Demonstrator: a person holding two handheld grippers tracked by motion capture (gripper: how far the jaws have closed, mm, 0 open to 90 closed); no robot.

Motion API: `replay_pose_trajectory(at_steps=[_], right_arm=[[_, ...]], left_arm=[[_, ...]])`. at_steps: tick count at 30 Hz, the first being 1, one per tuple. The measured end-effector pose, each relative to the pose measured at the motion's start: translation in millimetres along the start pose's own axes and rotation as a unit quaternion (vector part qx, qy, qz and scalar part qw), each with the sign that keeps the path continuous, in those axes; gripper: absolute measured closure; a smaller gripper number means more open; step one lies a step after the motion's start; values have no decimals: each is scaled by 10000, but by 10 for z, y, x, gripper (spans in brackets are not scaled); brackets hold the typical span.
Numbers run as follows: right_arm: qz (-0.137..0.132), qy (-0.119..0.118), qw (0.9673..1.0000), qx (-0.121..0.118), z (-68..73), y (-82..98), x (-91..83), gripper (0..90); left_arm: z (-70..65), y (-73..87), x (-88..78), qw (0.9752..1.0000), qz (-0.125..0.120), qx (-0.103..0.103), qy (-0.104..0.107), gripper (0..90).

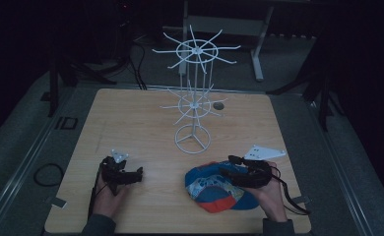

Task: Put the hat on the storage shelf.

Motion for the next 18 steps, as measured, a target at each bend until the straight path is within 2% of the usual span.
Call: replay_pose_trajectory(at_steps=[6,10,18], right_arm=[[7,1,10000,-8,1,-3,-15,402],[-3,-140,9999,76,-15,-19,-16,407],[245,-167,9995,69,-62,-48,41,428]], left_arm=[[-4,-1,2,10000,-9,-6,7,34],[-2,-1,1,10000,-2,11,7,34],[-3,-1,1,10000,-2,7,8,34]])
Point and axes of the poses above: each handheld gripper's, and its own axes: x roughly forward along the jaws, y roughly out of its underside, z roughly to its left, the point moved 2 cm from there along x, roughly forward along the jaws, and after that the axes turned 11 degrees about -z, right-handed, at the moved point
